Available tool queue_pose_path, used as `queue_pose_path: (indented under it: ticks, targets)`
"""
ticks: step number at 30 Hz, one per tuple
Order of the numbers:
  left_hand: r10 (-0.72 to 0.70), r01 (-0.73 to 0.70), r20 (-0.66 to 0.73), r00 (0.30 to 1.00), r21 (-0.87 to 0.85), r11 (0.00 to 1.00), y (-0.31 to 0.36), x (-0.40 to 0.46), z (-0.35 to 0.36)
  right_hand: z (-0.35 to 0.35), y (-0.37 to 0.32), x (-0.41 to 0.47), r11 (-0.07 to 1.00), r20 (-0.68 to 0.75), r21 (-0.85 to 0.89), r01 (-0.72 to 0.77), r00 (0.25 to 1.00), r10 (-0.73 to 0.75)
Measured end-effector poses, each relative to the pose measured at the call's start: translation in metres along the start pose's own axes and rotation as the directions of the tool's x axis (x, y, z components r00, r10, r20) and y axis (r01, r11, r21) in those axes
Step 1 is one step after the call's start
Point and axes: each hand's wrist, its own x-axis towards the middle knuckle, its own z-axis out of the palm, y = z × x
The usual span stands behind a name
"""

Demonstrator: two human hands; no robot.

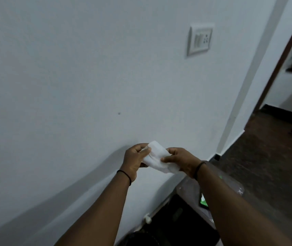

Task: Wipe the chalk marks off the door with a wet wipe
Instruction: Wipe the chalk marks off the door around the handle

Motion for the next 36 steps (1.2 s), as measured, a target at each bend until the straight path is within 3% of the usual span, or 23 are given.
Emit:
queue_pose_path:
  ticks: [6,11,17,22,28,36]
  targets:
    - [0.154,-0.153,-0.125,0.980,0.018,0.988,0.068,-0.105,-0.109,0.103,-0.094,-0.040,0.966,0.213,-0.127,0.224,0.958,-0.194]
    - [0.256,-0.257,-0.336,0.907,0.043,0.966,0.103,-0.185,-0.174,0.171,-0.151,-0.071,0.911,0.440,-0.153,0.382,0.852,-0.284]
    - [0.299,-0.363,-0.615,0.729,0.022,0.931,0.103,-0.271,-0.226,0.255,-0.171,-0.076,0.843,0.710,-0.216,0.493,0.672,-0.211]
    - [0.210,-0.346,-0.785,0.583,-0.006,0.938,0.068,-0.345,-0.243,0.322,-0.154,-0.086,0.823,0.795,-0.142,0.550,0.559,-0.236]
    - [0.223,-0.397,-0.881,0.418,0.044,0.917,0.063,-0.432,-0.245,0.389,-0.157,-0.142,0.848,0.878,0.112,0.518,0.348,-0.329]
    - [0.324,-0.494,-0.926,0.195,0.193,0.848,0.068,-0.540,-0.220,0.443,-0.172,-0.233,0.780,0.938,0.200,0.593,0.115,-0.328]
